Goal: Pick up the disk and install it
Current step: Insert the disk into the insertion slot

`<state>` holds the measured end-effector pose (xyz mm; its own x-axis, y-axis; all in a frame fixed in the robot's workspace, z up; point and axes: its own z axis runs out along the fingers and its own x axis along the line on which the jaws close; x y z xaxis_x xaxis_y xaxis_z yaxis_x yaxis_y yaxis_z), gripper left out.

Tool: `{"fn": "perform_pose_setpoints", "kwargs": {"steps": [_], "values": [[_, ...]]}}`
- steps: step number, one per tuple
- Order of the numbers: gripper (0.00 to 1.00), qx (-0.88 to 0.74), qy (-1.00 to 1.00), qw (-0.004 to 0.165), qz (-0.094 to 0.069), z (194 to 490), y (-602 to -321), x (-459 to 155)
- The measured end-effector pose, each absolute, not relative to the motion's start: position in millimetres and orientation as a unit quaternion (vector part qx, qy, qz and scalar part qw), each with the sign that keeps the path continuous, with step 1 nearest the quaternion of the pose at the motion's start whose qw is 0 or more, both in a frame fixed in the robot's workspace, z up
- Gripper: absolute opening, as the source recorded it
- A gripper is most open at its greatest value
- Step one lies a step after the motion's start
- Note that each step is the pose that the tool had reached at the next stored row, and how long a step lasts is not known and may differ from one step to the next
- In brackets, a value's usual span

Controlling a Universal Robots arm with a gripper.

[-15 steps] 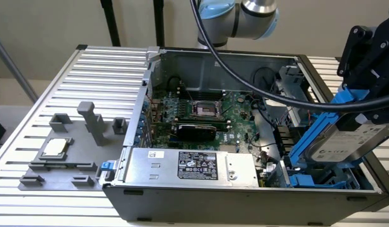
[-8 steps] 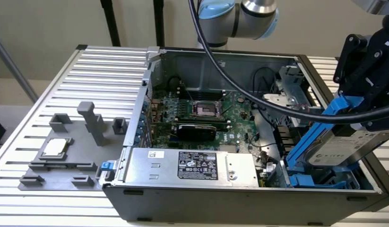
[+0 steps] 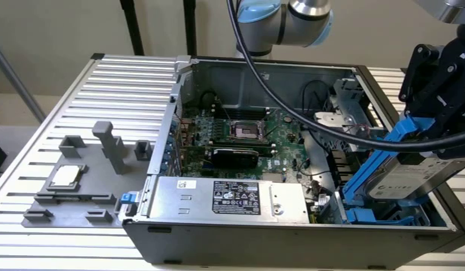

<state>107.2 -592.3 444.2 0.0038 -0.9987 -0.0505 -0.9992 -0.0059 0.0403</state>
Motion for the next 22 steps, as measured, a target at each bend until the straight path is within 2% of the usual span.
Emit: {"fn": "perform_pose_setpoints", "kwargs": {"steps": [22], "values": [[0.33,-0.708,0.705,-0.002,0.038,427,-592,113]]}}
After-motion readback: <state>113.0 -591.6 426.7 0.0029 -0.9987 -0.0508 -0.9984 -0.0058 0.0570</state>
